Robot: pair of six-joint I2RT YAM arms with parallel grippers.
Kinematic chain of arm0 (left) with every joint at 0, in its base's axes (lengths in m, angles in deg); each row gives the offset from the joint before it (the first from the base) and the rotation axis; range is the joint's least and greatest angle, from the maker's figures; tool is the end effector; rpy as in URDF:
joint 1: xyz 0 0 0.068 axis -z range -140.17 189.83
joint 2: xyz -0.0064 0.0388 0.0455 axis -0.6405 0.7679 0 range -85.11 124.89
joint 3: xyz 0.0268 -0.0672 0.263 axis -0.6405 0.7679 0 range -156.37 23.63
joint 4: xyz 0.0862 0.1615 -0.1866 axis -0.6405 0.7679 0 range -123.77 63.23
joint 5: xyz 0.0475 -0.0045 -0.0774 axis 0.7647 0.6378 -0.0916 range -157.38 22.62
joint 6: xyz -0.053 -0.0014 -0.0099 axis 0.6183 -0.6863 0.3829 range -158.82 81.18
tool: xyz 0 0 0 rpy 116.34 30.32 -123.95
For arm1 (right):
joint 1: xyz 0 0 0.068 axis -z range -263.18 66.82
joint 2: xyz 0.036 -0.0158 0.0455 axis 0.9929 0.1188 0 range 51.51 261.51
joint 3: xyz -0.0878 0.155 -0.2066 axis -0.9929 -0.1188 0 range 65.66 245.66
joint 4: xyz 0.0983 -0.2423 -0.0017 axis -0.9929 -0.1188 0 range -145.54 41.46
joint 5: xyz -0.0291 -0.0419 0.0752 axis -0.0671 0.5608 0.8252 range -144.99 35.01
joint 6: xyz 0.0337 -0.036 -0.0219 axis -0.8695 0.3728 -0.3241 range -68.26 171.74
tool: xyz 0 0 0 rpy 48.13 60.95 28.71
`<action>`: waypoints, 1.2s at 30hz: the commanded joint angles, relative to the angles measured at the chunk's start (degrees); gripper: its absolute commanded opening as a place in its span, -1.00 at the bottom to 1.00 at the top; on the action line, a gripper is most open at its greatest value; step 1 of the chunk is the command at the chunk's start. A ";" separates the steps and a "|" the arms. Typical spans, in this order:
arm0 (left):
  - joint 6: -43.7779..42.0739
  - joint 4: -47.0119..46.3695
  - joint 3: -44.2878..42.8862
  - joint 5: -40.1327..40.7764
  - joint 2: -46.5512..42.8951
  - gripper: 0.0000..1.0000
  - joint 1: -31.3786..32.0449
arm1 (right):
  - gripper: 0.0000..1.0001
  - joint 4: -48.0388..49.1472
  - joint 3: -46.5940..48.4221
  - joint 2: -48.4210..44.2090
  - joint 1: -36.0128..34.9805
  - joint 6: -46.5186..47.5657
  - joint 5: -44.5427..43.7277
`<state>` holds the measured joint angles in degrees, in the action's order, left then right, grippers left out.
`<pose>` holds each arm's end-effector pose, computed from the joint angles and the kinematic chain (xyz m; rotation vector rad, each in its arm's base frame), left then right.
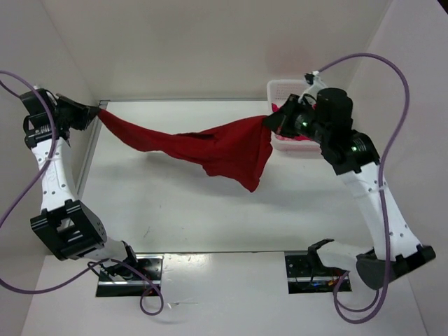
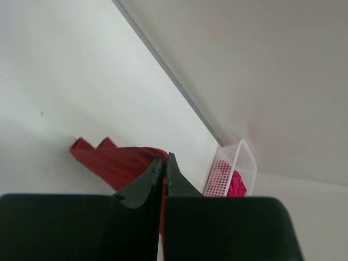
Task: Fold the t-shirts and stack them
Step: Flatten out the tshirt
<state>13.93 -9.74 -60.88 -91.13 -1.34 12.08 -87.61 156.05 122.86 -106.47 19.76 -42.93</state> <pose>0.3017 0.1426 0.3969 -1.0741 1.6944 -0.6910 0.2265 0.1057 0.4630 0.0042 2.0063 0.8368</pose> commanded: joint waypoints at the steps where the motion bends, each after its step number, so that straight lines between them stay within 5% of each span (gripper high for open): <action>1: -0.11 -1.08 -0.84 0.63 -0.01 -1.00 -0.38 | -0.99 3.37 -7.48 0.27 5.61 1.14 7.09; 7: -0.71 -4.17 8.99 1.60 1.04 -1.00 -0.38 | -0.99 15.68 -17.70 17.28 6.33 0.61 2.46; 12: -2.83 -4.26 11.21 5.55 1.75 -1.00 1.64 | -0.99 13.59 -3.58 32.42 6.33 0.61 -5.28; 15: -2.83 -4.26 12.79 5.55 1.75 -1.00 1.64 | -0.41 12.97 1.46 29.92 3.87 0.61 -10.79; 16: -2.83 -4.87 13.40 5.55 1.75 -1.00 1.64 | -0.08 12.44 1.46 28.59 2.91 0.61 -12.22; 19: -2.83 -5.39 14.72 5.55 1.75 -1.00 2.17 | 0.17 12.61 -8.87 20.87 0.27 -2.01 -11.89; 21: -3.35 -5.40 16.39 5.55 1.75 -1.00 2.69 | 0.17 16.38 -22.58 13.34 -2.45 -7.19 -9.78; 26: -4.49 -6.01 19.99 7.39 0.34 -1.00 6.11 | -0.54 19.73 -44.21 3.98 -13.08 -18.70 -7.66; 29: -5.11 -5.49 22.36 9.33 -1.15 -1.00 9.97 | -0.75 22.61 -50.81 1.87 -18.54 -23.45 -7.14; 31: -5.64 -4.96 24.64 10.30 -2.90 -1.00 11.83 | -0.70 24.56 -53.55 3.08 -20.82 -25.13 -5.91; 35: -6.69 -2.95 27.29 12.59 -5.63 -1.00 13.68 | -0.01 28.43 -54.09 7.04 -25.40 -28.30 -5.90; 36: -6.70 -2.42 27.29 13.28 -6.15 -1.00 13.68 | 0.02 30.00 -54.09 7.92 -26.62 -29.09 -5.90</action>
<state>9.19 -12.84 -34.09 -80.92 -4.43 26.23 -66.03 101.67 129.40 -130.40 -4.88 -48.81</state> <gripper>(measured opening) 0.010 0.495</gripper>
